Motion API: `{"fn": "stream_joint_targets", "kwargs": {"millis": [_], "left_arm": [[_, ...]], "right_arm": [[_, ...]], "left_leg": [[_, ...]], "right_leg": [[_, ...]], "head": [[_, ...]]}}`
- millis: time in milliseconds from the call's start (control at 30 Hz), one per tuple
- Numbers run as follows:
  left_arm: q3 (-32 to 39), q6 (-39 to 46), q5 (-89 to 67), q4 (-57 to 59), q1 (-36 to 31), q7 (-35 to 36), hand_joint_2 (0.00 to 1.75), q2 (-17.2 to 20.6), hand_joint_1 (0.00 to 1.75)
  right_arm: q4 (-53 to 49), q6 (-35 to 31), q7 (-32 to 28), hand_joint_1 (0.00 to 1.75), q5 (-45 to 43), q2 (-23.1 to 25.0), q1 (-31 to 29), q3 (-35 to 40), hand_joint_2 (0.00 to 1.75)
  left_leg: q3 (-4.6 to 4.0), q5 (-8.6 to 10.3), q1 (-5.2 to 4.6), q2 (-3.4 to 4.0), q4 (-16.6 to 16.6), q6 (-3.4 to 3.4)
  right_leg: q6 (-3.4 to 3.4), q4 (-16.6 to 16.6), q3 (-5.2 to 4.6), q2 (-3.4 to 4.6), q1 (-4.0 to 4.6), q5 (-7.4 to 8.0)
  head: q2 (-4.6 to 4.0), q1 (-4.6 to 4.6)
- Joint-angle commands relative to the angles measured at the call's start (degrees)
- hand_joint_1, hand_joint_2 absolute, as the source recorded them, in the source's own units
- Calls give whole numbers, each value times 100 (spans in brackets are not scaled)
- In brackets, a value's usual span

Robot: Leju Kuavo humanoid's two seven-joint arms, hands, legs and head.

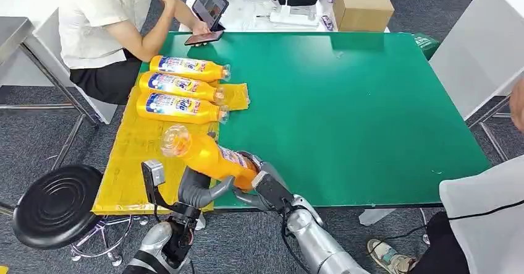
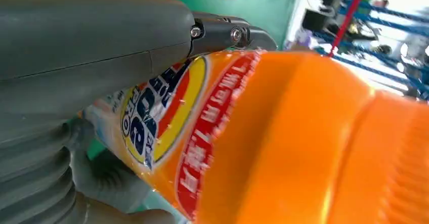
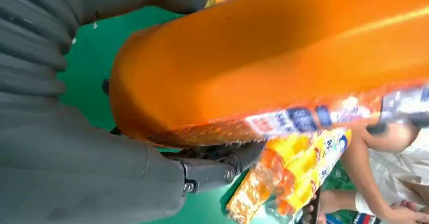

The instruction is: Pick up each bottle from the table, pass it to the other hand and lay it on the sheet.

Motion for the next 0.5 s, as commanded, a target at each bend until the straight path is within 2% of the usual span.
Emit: {"fn": "stream_joint_targets", "kwargs": {"millis": [33,200,233,467,500], "left_arm": [[-354,-156,-57,420,-379,-41,175,82,0],[-209,-382,310,307,-432,-39,175,5,2],[-133,-476,510,310,-427,25,175,-21,175],[-33,-92,666,600,-562,307,175,-65,175],[-37,-89,684,623,-569,302,175,-55,175]], "right_arm": [[572,2,94,175,-23,58,-358,751,175],[832,-63,104,175,-77,117,-404,972,175],[866,-60,101,175,-75,114,-398,1016,175],[793,-298,96,175,-21,135,-342,1197,175],[761,-399,143,147,6,132,-340,1224,175]], "left_leg": [[23,-7,-2,2,-5,-1],[23,-8,-3,1,-4,-1],[33,-11,-4,-1,-6,-1],[27,-7,-1,-10,-5,-1],[29,-9,-1,-10,-5,-1]], "right_leg": [[-3,-4,22,-7,0,-8],[-4,-1,21,-9,0,-9],[-5,-2,32,-13,-1,-13],[-4,-3,29,-21,1,-12],[-4,-3,31,-21,1,-14]], "head": [[0,0],[0,-2],[0,0],[0,0],[0,0]]}}
